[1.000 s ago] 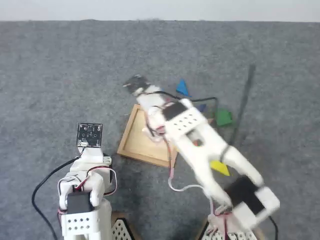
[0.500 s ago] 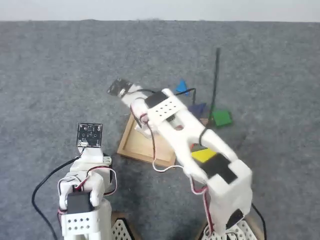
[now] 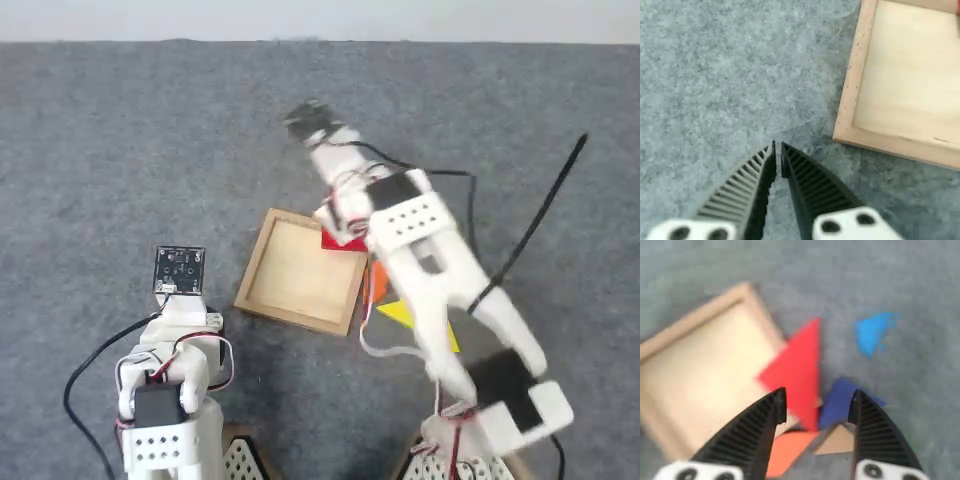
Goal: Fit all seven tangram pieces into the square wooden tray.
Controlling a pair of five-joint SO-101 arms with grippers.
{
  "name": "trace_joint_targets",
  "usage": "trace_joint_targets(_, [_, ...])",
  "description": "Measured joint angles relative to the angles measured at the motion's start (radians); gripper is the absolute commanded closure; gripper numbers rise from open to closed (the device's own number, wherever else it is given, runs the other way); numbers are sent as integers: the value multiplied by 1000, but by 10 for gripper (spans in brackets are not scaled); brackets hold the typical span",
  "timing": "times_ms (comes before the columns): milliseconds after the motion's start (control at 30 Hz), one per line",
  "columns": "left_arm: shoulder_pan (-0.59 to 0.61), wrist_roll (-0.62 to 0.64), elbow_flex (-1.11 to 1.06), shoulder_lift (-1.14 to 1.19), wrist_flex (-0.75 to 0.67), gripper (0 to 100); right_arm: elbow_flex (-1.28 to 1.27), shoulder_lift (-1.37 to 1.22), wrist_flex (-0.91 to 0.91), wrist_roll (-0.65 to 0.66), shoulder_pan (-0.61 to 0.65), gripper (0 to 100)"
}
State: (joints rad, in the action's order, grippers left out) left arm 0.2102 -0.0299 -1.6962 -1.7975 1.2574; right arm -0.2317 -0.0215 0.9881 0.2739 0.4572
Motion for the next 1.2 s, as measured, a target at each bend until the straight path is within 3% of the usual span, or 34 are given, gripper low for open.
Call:
trace_joint_targets(133, [0,0,0,0,0,982,28,-181,-34,-5,-71,797])
trace_joint_targets(400, [0,0,0,0,0,982,121,-330,-44,-8,-32,797])
trace_joint_targets(767, [0,0,0,0,0,982,126,-336,-46,-8,127,797])
trace_joint_targets(1067, [0,0,0,0,0,982,121,-331,-46,-8,143,798])
trace_joint_targets(1200, [0,0,0,0,0,982,41,-216,-46,-9,163,798])
